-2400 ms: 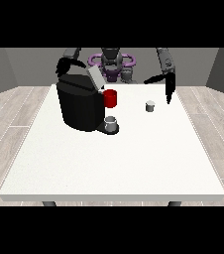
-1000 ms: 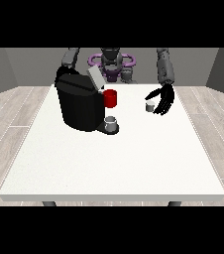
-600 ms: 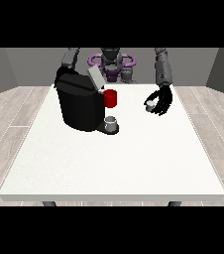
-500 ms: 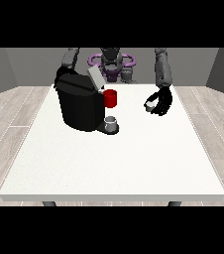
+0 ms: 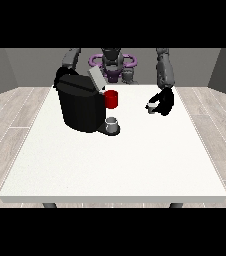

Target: Insert the coffee pod into the coffee machine and close the lid

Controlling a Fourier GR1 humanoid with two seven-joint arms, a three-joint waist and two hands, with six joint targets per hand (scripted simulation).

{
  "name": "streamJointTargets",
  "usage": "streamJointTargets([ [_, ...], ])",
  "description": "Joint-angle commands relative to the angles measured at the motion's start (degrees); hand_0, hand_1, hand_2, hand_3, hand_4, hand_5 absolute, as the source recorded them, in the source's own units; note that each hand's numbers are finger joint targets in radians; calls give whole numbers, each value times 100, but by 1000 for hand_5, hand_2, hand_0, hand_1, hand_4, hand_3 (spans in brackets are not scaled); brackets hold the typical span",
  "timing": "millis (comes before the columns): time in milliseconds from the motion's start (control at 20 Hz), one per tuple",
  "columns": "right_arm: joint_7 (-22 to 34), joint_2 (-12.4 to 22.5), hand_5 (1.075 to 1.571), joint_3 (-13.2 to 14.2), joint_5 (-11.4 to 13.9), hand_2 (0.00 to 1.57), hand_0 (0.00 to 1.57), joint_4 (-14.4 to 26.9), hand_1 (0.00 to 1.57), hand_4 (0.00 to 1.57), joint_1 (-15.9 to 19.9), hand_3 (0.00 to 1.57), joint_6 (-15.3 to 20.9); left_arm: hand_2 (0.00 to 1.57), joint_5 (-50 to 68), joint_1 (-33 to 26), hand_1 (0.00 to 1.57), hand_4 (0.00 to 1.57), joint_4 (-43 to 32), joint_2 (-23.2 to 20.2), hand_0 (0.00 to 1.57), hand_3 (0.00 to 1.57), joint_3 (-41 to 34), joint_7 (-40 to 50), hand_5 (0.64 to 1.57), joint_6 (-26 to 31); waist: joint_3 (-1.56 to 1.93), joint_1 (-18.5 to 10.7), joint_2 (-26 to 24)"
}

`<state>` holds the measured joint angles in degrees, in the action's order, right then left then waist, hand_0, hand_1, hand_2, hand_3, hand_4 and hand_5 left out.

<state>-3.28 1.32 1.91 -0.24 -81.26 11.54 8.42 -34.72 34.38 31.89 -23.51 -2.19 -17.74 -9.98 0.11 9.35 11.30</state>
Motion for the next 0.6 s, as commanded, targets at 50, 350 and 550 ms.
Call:
streamJointTargets([
  [50, -94, -51, 1571, -41, 42, 0, 0, 76, 0, 429, -123, 0, 38, 1457, -27, 204, 1424, 564, -46, 44, 1424, 1423, -11, -292, 1571, 187, -12, -9, -96],
  [350, 88, 69, 1571, 320, -230, 0, 0, 805, 0, 429, 59, 0, 22, 1397, -36, 830, 1342, 593, 490, 229, 1342, 1362, 290, 234, 1571, 1171, -4, -239, -747],
  [550, 283, 36, 1571, 237, -155, 0, 0, 714, 0, 505, 426, 0, 147, 1321, -59, 947, 1258, 529, 598, 362, 1258, 1297, 232, 99, 1571, 1039, -11, -250, -575],
])
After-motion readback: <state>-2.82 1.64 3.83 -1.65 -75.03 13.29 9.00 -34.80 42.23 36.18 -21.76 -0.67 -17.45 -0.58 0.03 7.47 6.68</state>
